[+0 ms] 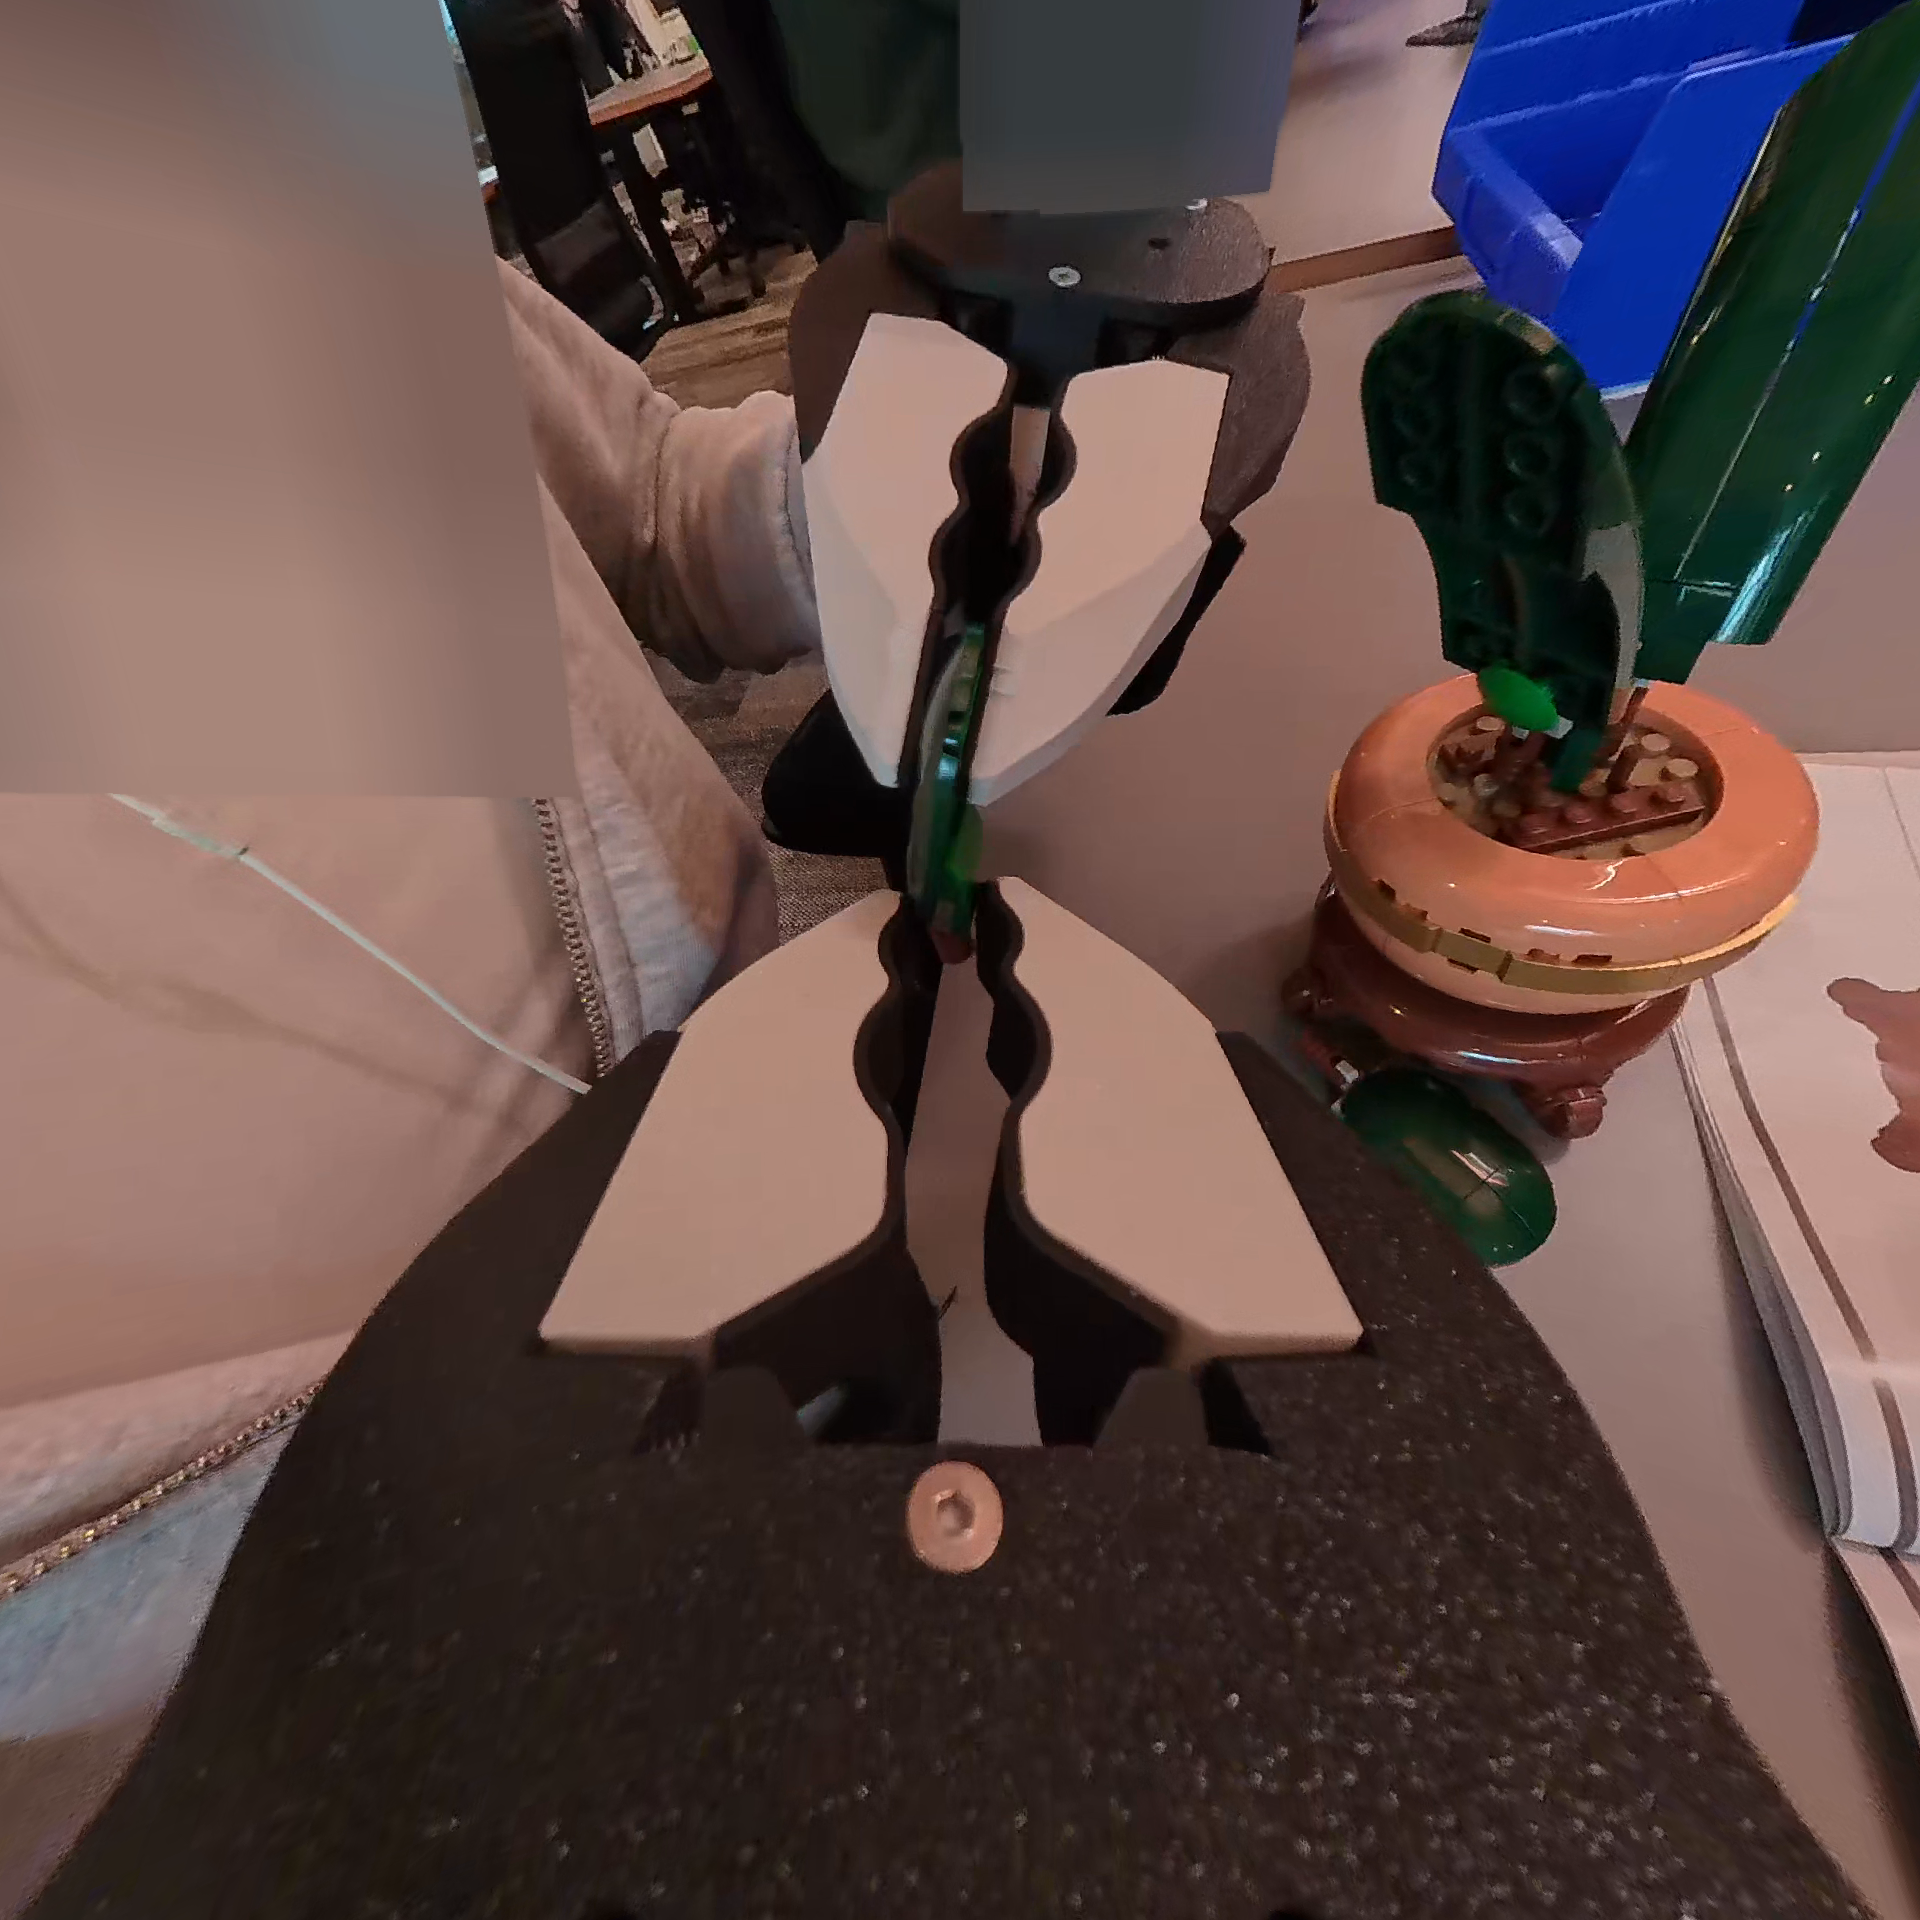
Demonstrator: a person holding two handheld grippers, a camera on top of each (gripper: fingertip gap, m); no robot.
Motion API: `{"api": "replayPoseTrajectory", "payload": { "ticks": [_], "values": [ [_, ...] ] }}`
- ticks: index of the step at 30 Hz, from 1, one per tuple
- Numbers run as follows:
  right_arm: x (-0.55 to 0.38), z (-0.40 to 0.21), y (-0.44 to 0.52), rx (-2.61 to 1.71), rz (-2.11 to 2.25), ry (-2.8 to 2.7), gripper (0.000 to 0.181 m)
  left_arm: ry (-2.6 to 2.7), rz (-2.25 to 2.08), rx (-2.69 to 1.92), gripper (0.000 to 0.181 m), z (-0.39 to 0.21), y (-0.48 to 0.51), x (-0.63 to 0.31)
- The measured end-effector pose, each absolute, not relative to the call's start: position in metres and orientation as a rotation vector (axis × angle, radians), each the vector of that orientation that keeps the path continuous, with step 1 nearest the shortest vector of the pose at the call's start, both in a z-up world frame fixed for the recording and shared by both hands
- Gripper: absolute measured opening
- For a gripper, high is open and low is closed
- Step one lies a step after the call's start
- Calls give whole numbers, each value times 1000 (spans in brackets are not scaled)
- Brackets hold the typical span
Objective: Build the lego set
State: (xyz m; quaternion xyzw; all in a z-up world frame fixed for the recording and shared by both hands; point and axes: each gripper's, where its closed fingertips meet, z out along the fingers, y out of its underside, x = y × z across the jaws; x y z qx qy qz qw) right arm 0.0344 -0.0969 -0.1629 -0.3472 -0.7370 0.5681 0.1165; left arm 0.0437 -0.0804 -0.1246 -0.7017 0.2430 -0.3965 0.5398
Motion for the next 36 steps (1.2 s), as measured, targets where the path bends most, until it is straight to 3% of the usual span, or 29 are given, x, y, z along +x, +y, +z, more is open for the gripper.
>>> {"api": "replayPoseTrajectory", "payload": {
  "ticks": [1,5,12,17,22,36],
  "values": [
    [35,-163,-97,-1010,1664,-2154,10,579,-944,-1669,5,-124,-80,44],
    [36,-158,-94,-1005,1733,-2094,9,589,-931,-1671,7,-123,-78,45],
    [14,-134,-31,-1032,1726,-1780,9,560,-580,-1646,47,-120,-90,2],
    [-28,-134,-1,-966,1666,-1779,9,442,-218,-1712,52,-142,-88,-52],
    [-64,-150,-8,-979,1765,-1851,8,337,-124,-1796,82,-172,-74,-78],
    [-78,-167,-27,-1066,1868,-2006,9,344,-166,-1866,73,-195,-55,-73]
  ]
}}
